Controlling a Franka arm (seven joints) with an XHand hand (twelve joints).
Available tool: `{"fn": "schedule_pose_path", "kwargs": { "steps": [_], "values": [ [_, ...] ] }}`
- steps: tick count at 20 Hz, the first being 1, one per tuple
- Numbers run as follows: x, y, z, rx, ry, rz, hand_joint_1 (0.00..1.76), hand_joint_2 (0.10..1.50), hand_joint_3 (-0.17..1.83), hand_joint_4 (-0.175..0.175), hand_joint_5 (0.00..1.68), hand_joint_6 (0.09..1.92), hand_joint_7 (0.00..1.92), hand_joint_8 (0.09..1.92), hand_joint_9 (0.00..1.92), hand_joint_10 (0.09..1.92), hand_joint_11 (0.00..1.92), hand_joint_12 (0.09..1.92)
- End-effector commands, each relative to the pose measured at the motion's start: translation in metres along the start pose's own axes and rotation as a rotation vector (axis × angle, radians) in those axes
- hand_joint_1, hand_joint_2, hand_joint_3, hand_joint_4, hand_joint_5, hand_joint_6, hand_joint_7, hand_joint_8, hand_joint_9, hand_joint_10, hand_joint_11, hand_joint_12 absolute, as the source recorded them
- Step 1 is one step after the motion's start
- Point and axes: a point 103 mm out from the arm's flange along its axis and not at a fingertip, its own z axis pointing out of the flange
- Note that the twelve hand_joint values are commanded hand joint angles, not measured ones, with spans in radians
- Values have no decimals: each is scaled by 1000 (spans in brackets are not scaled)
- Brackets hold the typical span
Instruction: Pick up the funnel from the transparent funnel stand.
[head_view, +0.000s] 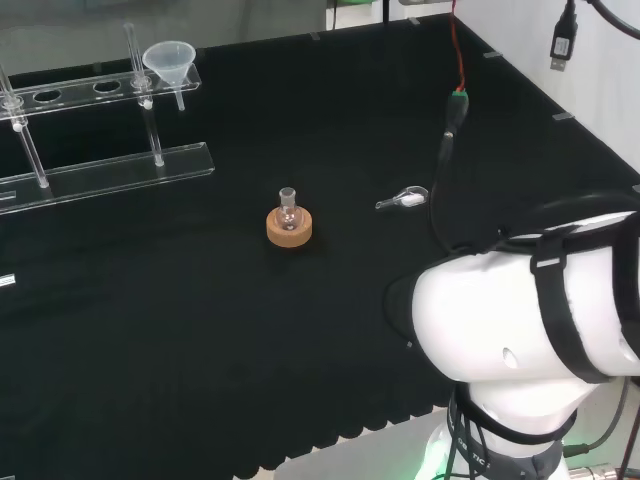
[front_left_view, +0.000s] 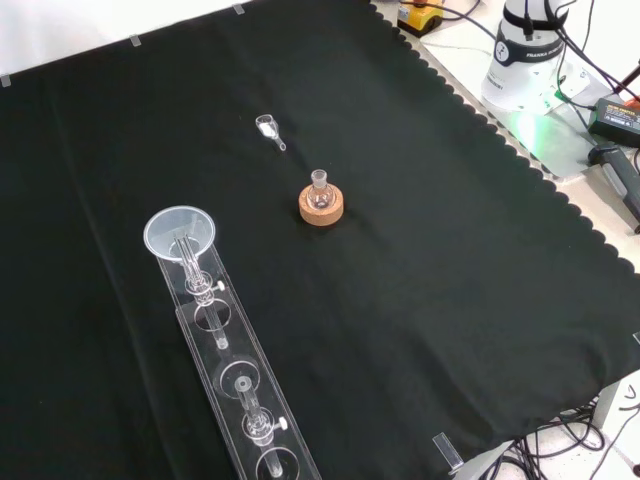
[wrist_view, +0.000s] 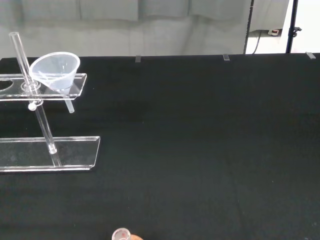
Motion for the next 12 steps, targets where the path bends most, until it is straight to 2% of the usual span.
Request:
{"fn": "schedule_pose_path", "kwargs": {
  "steps": [1,5,12],
  "values": [
    [11,4,20,-103,59,-45,0,861,146,71,0,87,0,87,3,87,0,1252],
    [10,25,38,-142,78,-84,0,854,151,70,0,87,0,87,0,87,0,1220],
    [22,75,53,-142,152,-156,0,846,164,78,0,87,0,87,0,87,0,821]
  ]
}}
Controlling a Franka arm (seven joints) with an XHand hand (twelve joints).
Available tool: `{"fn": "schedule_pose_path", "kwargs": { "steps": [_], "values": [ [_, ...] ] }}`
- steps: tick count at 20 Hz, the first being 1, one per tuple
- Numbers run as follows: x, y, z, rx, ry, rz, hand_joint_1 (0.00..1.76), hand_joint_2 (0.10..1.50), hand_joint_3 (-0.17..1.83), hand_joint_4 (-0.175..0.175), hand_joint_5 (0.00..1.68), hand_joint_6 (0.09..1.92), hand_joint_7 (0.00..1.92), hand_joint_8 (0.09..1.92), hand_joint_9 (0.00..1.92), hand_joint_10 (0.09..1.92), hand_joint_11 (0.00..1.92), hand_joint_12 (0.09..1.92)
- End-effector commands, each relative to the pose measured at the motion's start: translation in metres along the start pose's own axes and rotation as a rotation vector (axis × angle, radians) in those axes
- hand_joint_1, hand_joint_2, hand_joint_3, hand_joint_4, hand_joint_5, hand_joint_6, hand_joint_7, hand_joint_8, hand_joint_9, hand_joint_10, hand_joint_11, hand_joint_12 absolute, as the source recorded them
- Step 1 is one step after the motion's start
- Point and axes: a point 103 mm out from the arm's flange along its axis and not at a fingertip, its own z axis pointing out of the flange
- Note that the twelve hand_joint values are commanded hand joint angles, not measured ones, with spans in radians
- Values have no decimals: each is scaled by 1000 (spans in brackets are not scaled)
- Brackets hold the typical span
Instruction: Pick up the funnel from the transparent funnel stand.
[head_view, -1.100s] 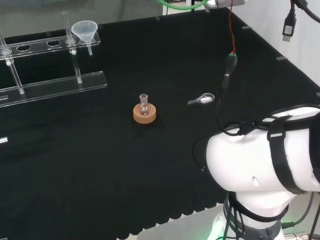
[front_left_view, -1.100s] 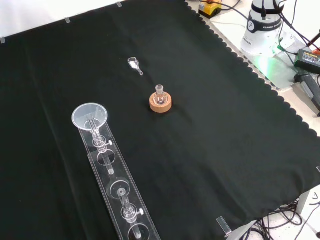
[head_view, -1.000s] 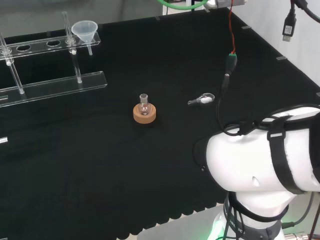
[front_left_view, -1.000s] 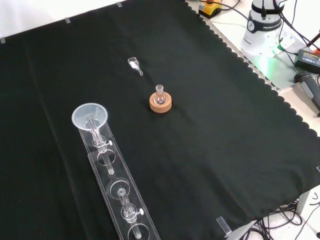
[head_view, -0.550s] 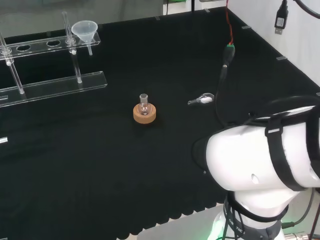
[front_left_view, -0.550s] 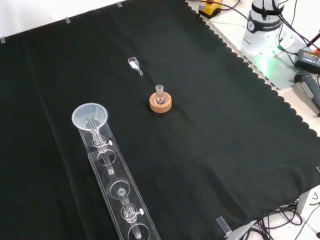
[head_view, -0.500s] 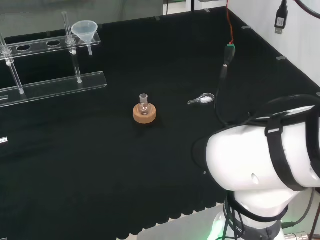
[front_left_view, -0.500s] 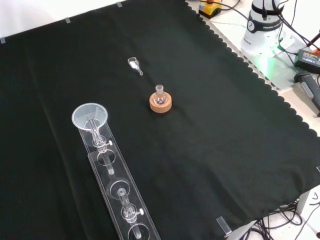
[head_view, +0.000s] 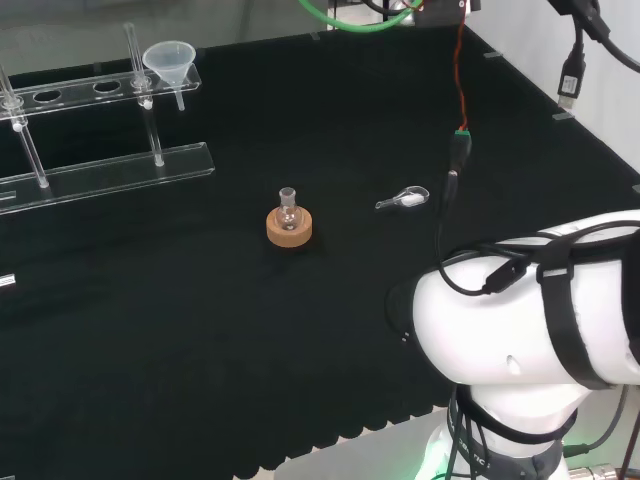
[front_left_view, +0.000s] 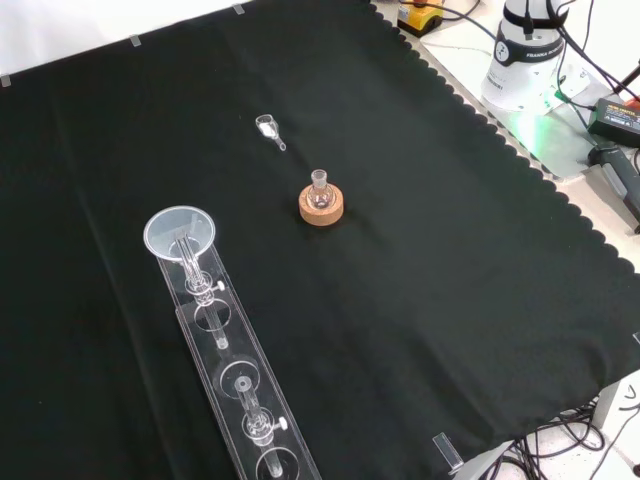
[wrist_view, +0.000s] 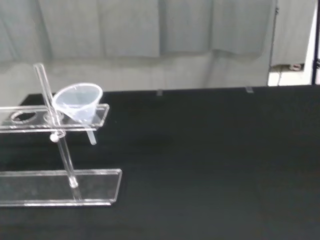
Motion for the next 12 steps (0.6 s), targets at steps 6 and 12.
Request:
{"fn": "schedule_pose_path", "kwargs": {
  "steps": [6,12],
  "values": [
    [34,110,62,-23,183,-129,0,838,160,80,0,87,0,87,0,87,0,716],
    [72,150,93,-17,183,-118,47,822,147,82,0,87,0,87,0,87,0,705]
  ]
}}
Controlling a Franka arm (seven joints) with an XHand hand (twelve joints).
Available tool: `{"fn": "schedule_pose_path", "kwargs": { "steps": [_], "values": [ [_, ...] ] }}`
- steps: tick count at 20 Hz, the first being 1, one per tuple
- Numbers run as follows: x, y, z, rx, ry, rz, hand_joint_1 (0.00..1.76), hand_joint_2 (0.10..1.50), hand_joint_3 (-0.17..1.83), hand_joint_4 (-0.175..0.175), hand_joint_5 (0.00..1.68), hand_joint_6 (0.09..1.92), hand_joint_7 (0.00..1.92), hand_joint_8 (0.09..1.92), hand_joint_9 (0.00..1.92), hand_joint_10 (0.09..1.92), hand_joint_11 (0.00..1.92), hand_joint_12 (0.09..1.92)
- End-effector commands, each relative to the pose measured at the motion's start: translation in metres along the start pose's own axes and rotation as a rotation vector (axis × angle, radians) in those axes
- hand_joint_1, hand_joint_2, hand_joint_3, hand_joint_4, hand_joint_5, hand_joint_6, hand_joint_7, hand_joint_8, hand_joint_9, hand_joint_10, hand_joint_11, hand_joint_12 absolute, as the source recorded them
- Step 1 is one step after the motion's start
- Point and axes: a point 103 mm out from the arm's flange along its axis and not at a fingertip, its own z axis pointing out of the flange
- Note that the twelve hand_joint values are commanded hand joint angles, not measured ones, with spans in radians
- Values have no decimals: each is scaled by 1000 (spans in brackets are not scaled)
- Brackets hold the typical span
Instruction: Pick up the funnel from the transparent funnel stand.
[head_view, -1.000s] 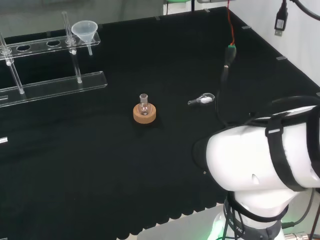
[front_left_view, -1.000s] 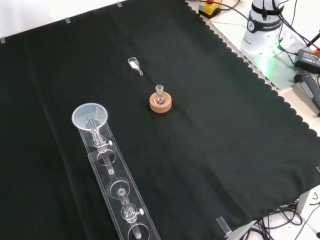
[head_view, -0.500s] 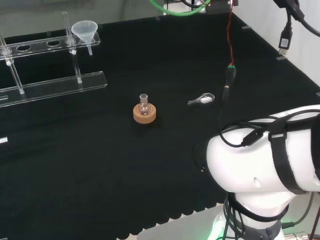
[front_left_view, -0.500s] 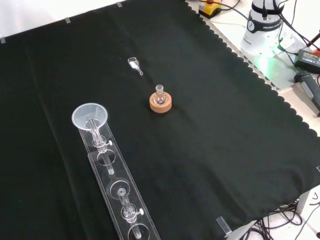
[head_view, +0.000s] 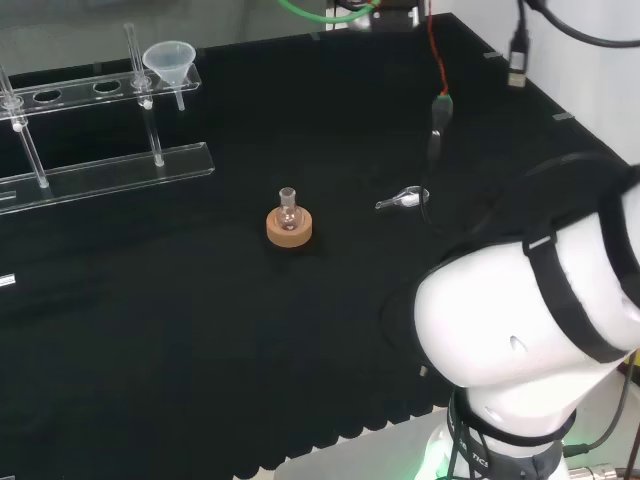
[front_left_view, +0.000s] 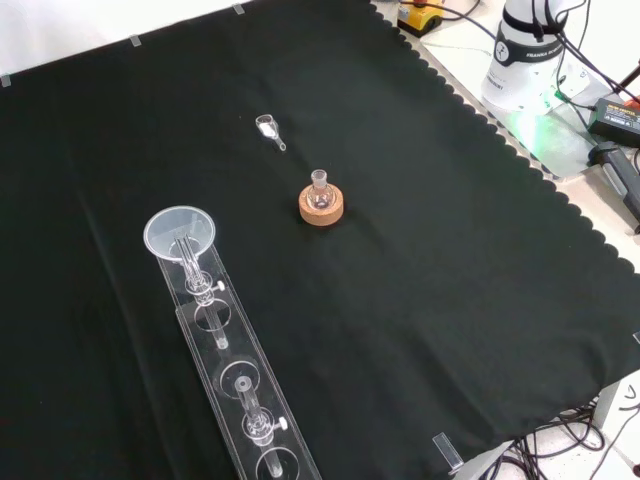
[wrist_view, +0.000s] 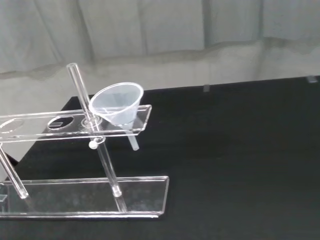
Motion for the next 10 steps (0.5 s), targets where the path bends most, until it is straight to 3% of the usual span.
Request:
{"fn": "schedule_pose_path", "kwargs": {
  "steps": [1,10],
  "values": [
    [46,85,48,-36,45,-36,55,820,145,82,0,87,0,87,0,87,0,705],
    [79,136,105,67,-60,-56,106,808,129,81,0,87,0,87,0,87,0,720]
  ]
}}
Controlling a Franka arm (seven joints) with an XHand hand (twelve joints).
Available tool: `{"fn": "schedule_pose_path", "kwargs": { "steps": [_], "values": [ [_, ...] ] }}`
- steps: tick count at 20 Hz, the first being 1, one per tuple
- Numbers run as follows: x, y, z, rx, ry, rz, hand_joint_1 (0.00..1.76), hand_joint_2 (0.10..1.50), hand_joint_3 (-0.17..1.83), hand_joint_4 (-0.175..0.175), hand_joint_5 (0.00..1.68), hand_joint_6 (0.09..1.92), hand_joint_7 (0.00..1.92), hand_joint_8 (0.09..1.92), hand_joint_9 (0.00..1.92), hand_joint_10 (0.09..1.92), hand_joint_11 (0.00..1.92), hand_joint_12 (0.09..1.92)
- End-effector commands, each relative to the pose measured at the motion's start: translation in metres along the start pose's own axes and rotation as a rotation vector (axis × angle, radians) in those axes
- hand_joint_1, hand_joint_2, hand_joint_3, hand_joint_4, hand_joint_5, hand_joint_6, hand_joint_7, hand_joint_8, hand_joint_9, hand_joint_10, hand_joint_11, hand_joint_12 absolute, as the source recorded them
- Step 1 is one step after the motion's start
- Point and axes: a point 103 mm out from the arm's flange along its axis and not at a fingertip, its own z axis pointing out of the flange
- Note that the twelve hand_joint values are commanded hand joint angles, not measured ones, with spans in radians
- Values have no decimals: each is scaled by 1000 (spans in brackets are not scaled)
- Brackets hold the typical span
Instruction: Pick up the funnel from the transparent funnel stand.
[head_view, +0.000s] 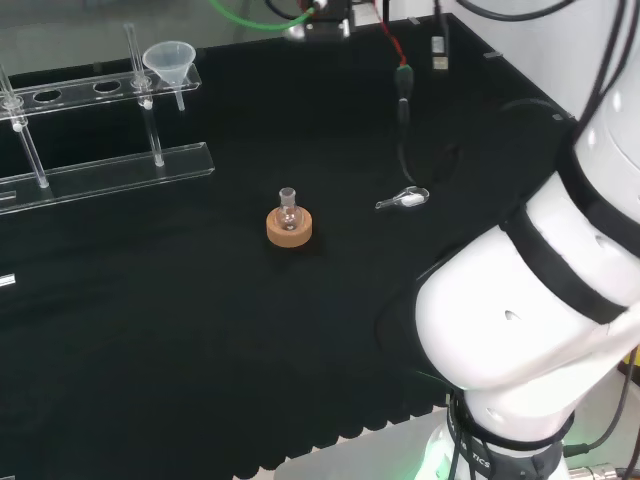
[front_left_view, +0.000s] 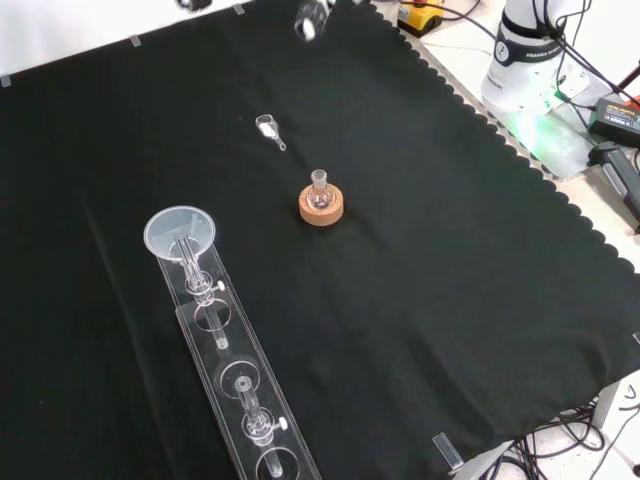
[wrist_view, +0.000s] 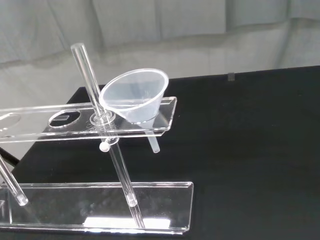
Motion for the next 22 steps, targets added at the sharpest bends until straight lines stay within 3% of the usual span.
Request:
{"fn": "schedule_pose_path", "kwargs": {
  "steps": [1,12,15,17,19,22],
  "values": [
    [47,59,45,47,-70,-38,108,807,129,81,0,87,0,87,0,87,0,721],
    [41,104,102,158,-74,-40,111,810,125,78,0,87,0,87,0,87,0,729],
    [34,121,120,220,-83,-46,109,812,125,76,0,87,0,87,0,87,0,731],
    [34,124,127,233,-105,-12,108,813,124,75,0,87,0,87,0,87,0,732],
    [45,128,141,253,-141,-40,107,814,124,74,0,87,0,87,0,87,0,733],
    [24,129,147,290,-129,-33,104,816,124,73,0,87,0,87,0,87,0,734]
  ]
}}
